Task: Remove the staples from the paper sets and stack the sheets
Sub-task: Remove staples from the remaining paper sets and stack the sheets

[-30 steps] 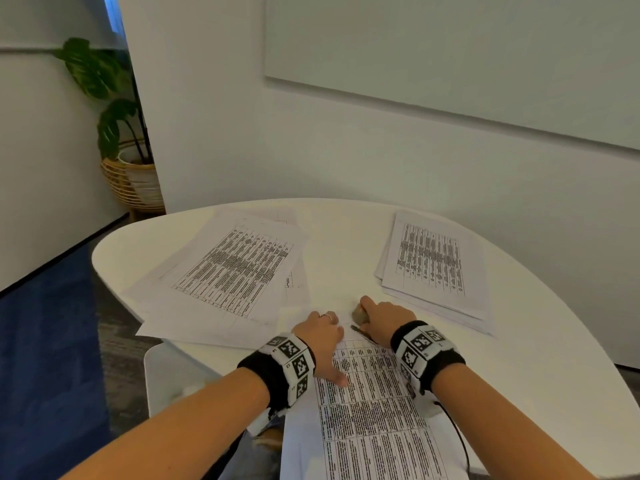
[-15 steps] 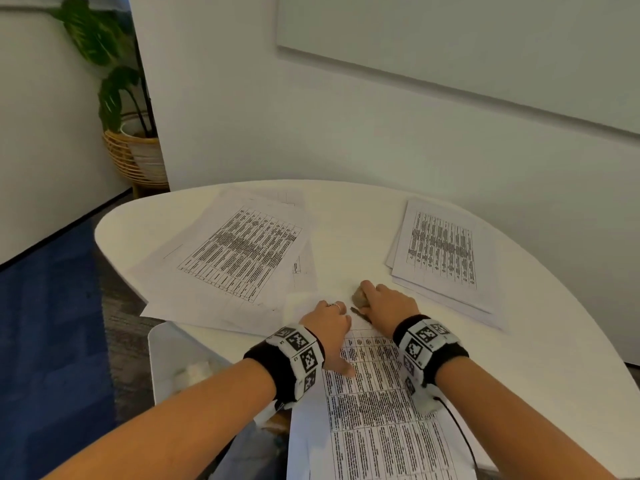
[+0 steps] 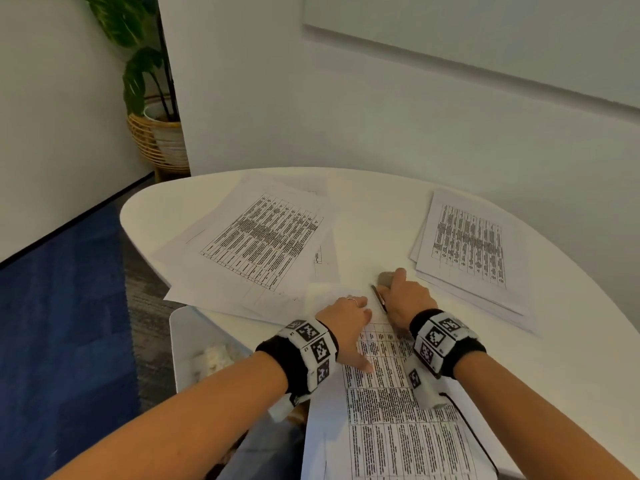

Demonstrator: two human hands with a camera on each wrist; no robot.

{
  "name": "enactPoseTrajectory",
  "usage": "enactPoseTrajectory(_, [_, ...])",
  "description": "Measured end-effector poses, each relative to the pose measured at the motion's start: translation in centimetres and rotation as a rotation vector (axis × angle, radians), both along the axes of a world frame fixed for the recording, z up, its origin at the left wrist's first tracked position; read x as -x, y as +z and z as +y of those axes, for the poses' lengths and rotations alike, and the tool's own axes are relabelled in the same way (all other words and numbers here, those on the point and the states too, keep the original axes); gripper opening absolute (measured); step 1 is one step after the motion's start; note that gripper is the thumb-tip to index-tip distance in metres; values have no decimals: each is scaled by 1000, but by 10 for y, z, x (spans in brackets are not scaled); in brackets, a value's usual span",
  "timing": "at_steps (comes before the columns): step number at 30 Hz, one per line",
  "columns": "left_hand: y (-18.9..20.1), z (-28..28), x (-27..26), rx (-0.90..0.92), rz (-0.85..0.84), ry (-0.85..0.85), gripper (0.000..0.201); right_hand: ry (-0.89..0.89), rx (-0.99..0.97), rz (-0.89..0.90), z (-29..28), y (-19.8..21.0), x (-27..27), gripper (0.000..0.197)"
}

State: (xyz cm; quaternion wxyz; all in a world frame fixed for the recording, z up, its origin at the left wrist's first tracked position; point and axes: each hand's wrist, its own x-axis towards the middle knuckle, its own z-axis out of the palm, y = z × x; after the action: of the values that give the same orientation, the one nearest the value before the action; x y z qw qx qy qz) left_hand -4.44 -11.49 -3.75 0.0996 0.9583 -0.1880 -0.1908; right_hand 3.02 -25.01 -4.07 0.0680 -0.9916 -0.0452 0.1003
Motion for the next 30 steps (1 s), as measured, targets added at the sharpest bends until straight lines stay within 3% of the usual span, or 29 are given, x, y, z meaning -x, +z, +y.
enactPoseTrajectory(4, [4,19,9,-1,33,73,103,-18,-136,43,-14,13,0,43])
enactPoseTrajectory(7, [3,26,16,-38,-12,142,97,68,-176,39,-14,16,16,39])
enactPoseTrajectory(11, [4,24,20,-74,-41,136,93,164,-107,-8,-1,10,35,37])
enactPoseTrajectory(16, [7,21,23,-85,-72,36,79,119,2,9,9,6,45,38])
enactPoseTrajectory(22, [8,20,21,-97,-62,18,82,179,139,-15,9,7,41,36])
enactPoseTrajectory(30, [1,20,19,-96,-55,13,81,190,155,25,13,12,39,30])
